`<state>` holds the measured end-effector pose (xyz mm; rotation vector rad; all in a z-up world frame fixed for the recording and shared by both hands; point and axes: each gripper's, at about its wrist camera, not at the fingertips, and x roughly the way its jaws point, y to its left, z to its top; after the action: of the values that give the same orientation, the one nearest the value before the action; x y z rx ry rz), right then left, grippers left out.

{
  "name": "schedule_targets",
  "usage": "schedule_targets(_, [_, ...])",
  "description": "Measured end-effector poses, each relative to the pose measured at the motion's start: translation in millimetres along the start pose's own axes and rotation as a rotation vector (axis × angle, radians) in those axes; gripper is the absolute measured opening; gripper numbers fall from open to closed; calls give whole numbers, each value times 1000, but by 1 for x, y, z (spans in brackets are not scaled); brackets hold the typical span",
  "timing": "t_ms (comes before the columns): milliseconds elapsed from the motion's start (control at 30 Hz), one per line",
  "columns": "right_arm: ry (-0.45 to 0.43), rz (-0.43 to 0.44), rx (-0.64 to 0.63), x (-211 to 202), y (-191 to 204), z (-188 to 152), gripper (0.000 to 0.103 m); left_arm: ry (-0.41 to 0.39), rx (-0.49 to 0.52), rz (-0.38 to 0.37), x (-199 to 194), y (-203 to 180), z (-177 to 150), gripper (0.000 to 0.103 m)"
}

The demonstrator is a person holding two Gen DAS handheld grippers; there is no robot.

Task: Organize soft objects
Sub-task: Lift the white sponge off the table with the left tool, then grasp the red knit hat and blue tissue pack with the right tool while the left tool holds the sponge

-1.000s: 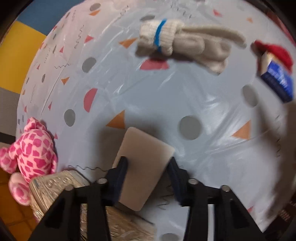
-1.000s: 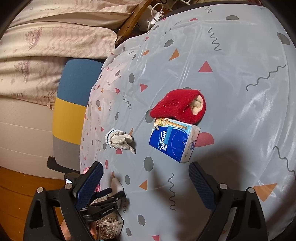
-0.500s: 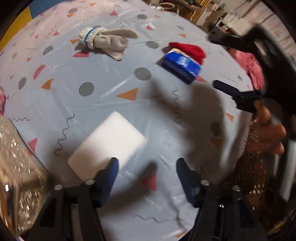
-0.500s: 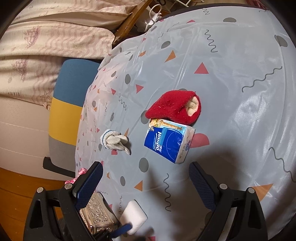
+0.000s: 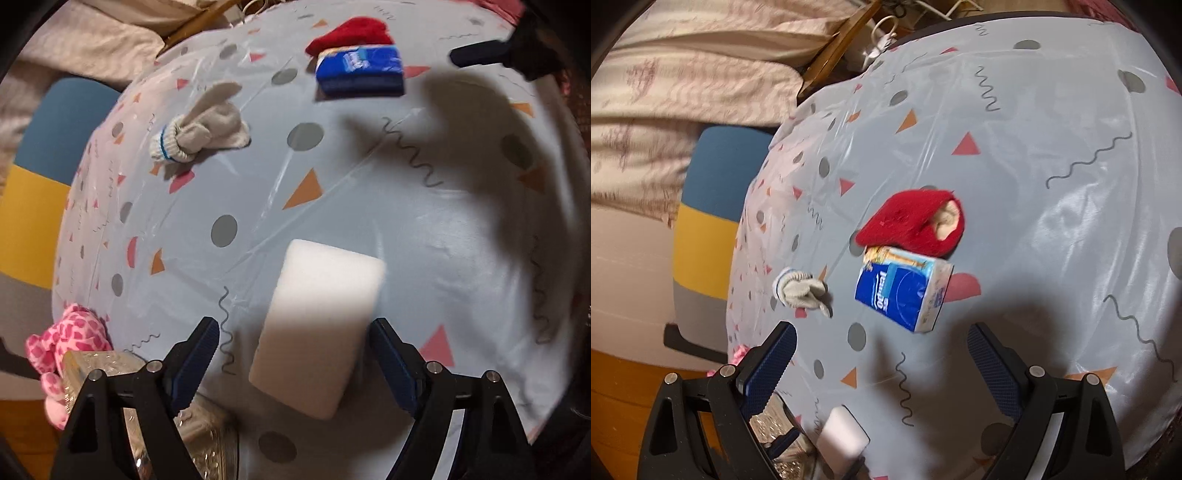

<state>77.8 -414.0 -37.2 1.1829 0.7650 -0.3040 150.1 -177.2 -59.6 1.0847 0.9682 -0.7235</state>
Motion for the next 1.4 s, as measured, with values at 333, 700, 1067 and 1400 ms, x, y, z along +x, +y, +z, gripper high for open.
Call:
schedule_targets(333, [-119,158,225,-23,-37,10,96,-79,-244,-179,14,21,-10,55])
schedule_targets(700, [-7,112,118,-2,-14,3,96,-161,-578,-116,-15,-19,-93,55])
schedule_targets(1067, [1,-67,-99,2,20,5,80,-252,-692,-8,-19,-30,-104,56])
schedule_targets(1400, [-60,-317,-165,32,30,62,80,-298,-738,-25,-24,-30,-113,57])
